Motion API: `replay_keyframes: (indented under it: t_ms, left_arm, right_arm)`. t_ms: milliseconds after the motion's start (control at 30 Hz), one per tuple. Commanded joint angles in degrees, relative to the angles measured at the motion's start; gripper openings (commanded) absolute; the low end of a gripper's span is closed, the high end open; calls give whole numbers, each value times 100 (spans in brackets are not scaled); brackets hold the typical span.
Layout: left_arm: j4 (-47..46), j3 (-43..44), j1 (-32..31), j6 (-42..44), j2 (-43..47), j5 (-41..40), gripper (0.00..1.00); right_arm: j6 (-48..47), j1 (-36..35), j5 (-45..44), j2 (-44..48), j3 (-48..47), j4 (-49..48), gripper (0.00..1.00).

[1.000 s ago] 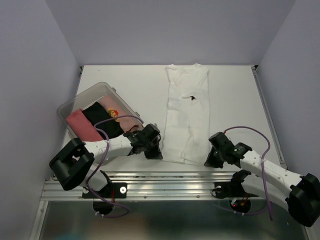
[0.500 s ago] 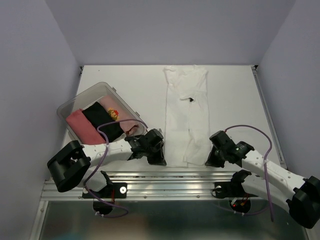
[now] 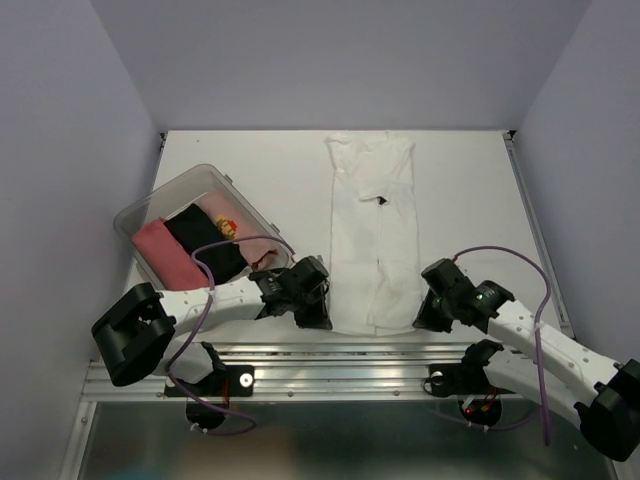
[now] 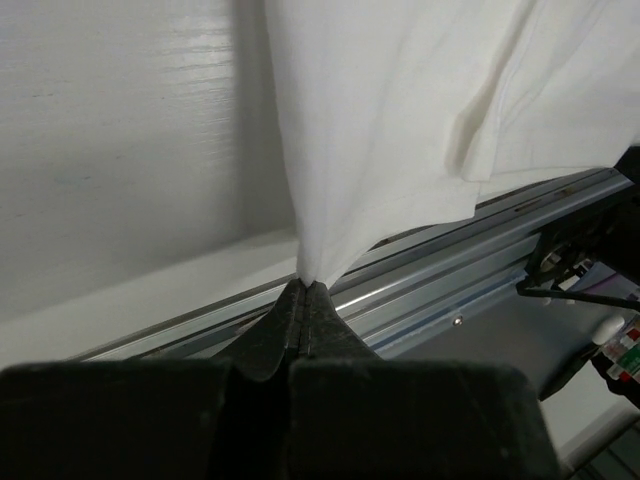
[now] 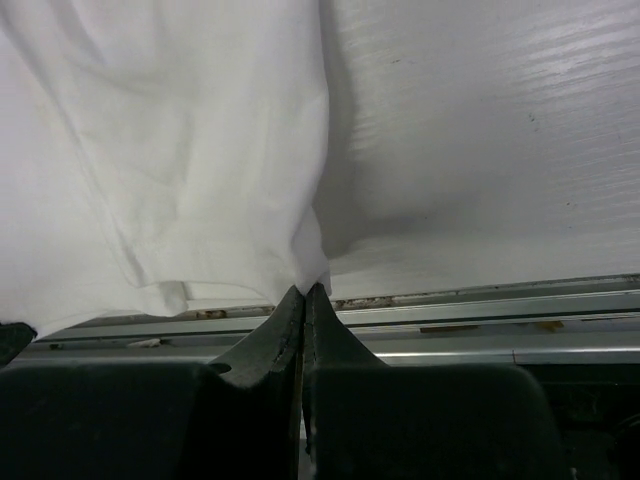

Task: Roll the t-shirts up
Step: Roll the T-shirt to the center of the board.

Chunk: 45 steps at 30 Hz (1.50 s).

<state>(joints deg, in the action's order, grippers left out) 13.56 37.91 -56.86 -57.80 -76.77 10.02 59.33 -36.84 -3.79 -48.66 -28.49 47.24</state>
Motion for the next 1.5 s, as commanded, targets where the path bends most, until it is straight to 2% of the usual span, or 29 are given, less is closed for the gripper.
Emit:
replay_keyframes:
  t_ms: [0, 667, 1100, 1300, 1467]
  left_arm:
    - [261, 296, 8, -12, 198, -132, 0]
    - [235, 665, 711, 286, -74, -9, 0]
    - [305, 1104, 931, 428, -479, -53, 0]
    - [288, 920, 940, 480, -347, 149, 0]
    - [331, 560, 896, 559, -172, 395, 0]
  right_arm:
    - [17, -25, -437, 94, -394, 215, 1]
    - [-88, -25, -1185, -485, -1053, 206, 1]
    - [-176, -25, -1414, -934, -1255, 39, 1]
    - [-133, -25, -1124, -829, -1106, 74, 1]
    - [-141, -25, -413, -662, -799, 75, 1]
